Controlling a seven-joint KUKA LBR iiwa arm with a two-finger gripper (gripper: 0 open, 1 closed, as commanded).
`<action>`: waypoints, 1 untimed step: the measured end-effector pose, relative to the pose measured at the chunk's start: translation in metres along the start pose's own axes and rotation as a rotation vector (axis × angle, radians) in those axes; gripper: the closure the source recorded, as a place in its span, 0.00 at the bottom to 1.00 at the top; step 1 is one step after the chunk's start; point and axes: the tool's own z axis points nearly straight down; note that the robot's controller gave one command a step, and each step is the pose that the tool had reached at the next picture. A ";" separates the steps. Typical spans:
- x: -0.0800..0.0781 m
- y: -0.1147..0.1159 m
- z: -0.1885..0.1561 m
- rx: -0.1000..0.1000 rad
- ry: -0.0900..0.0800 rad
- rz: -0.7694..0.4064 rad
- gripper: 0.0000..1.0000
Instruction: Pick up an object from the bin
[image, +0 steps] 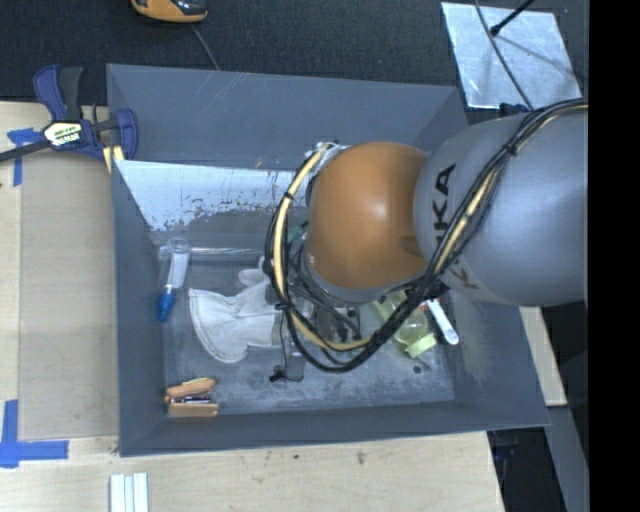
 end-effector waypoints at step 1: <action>0.000 0.000 0.000 0.000 0.000 0.000 0.00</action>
Offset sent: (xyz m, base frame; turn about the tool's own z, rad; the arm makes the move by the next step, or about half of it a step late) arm 0.0423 -0.0396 -0.1206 -0.1094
